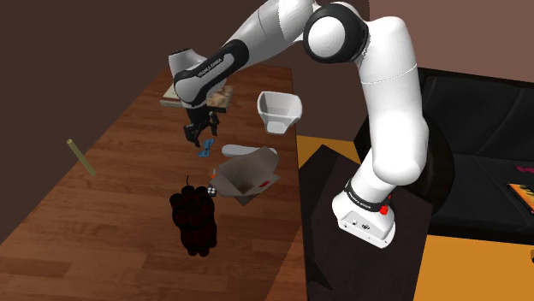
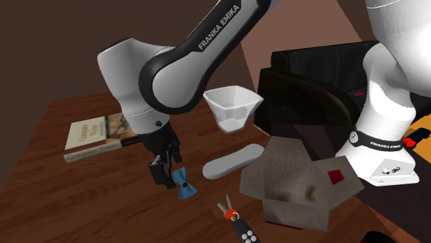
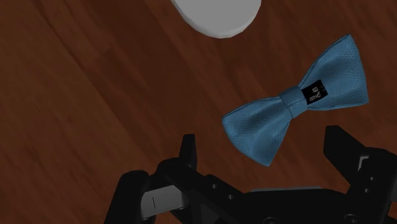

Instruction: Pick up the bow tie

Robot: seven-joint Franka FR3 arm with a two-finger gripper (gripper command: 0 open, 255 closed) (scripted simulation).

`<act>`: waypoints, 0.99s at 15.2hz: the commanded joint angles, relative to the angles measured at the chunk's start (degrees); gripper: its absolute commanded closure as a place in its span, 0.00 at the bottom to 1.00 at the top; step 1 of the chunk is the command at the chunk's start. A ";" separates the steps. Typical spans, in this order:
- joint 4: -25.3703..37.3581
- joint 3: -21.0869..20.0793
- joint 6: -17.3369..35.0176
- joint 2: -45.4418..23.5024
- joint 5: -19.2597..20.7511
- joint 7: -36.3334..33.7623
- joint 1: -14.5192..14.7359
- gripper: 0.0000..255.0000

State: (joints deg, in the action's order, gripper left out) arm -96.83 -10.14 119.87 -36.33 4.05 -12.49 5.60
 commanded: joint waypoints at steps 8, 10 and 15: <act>-0.01 0.03 0.36 -0.32 0.05 -0.05 0.06 1.00; 0.00 0.03 0.34 -0.32 0.05 -0.05 0.06 1.00; 0.34 -0.19 -1.78 1.49 -0.24 0.04 -0.08 1.00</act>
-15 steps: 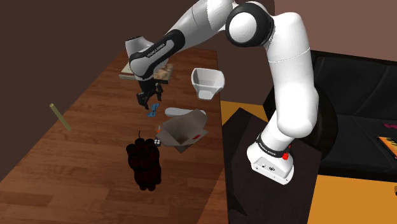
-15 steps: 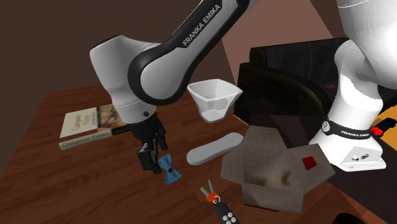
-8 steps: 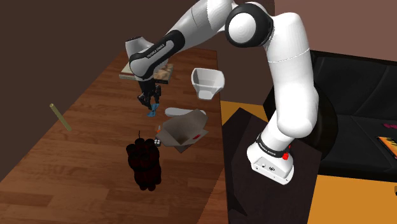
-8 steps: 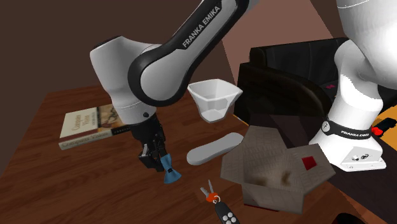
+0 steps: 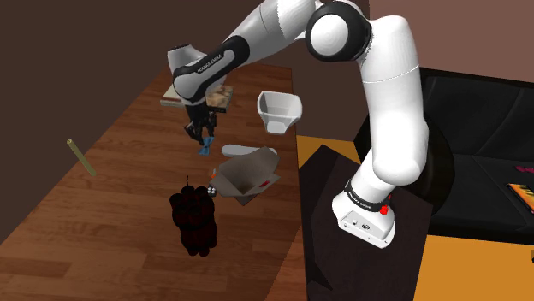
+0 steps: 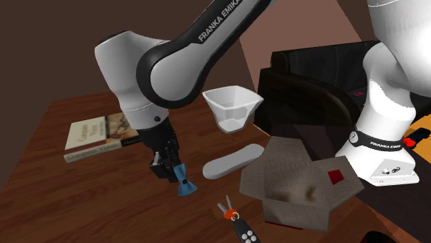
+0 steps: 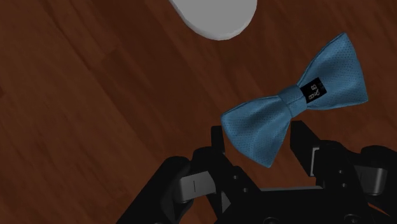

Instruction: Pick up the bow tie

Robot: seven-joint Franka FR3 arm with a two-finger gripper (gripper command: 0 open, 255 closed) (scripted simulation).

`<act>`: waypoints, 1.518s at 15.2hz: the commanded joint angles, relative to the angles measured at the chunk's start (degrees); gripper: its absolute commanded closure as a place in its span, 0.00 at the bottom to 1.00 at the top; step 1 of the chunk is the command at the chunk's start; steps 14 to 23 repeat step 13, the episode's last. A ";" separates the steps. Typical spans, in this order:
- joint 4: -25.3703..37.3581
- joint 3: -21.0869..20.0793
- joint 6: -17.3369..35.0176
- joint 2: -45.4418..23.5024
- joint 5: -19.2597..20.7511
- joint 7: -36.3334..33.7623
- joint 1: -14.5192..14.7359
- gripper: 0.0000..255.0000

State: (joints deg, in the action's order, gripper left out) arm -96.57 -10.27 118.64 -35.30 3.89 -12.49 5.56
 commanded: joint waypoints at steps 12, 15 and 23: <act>1.62 -0.57 -6.84 5.26 -0.89 0.29 -0.41 1.00; 1.63 -0.57 -6.84 5.25 -0.89 0.29 -0.41 1.00; 1.63 -0.57 -6.84 5.25 -0.89 0.29 -0.41 1.00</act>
